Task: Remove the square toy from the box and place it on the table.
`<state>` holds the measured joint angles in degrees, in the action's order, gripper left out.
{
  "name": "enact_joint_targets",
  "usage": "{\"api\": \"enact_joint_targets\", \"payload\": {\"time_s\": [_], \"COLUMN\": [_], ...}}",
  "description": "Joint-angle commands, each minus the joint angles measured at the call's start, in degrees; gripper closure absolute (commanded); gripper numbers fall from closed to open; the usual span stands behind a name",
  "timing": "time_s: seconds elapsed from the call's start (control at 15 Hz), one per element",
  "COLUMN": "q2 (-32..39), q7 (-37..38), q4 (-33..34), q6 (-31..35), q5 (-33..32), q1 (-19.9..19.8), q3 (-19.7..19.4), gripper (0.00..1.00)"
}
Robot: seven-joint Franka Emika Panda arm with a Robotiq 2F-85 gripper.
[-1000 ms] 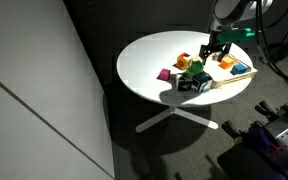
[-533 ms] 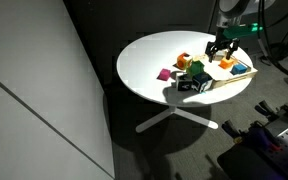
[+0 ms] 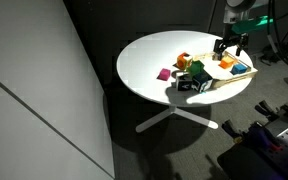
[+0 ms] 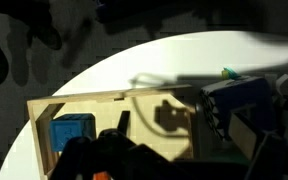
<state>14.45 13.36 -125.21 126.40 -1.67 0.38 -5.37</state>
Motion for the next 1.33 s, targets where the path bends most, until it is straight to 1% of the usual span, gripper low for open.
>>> {"api": "enact_joint_targets", "payload": {"time_s": [0.0, 0.2, 0.33, 0.67, 0.93, 1.0, 1.27], "q2": [-4.87, -7.74, -9.98, -16.76, -21.62, -22.55, -24.7], "q7": [0.36, -0.04, -0.62, -3.54, -5.71, -6.04, -6.37], "q4": [-2.85, -4.24, -5.62, -11.27, -16.01, -17.08, -19.67], "q6": [-4.77, -9.88, -11.53, -6.68, -0.26, 1.52, 5.16], "q5": [-3.41, -4.87, -5.57, -6.28, -6.3, -6.13, -5.39], "q1": [-0.23, -0.52, -0.76, -1.35, -1.75, -1.85, -2.11], "q3": [-0.16, 0.09, 0.28, 0.63, 0.78, 0.8, 0.95], "gripper": [0.0, 0.0, 0.0, 0.0, 0.0, 0.0, 0.0]}}
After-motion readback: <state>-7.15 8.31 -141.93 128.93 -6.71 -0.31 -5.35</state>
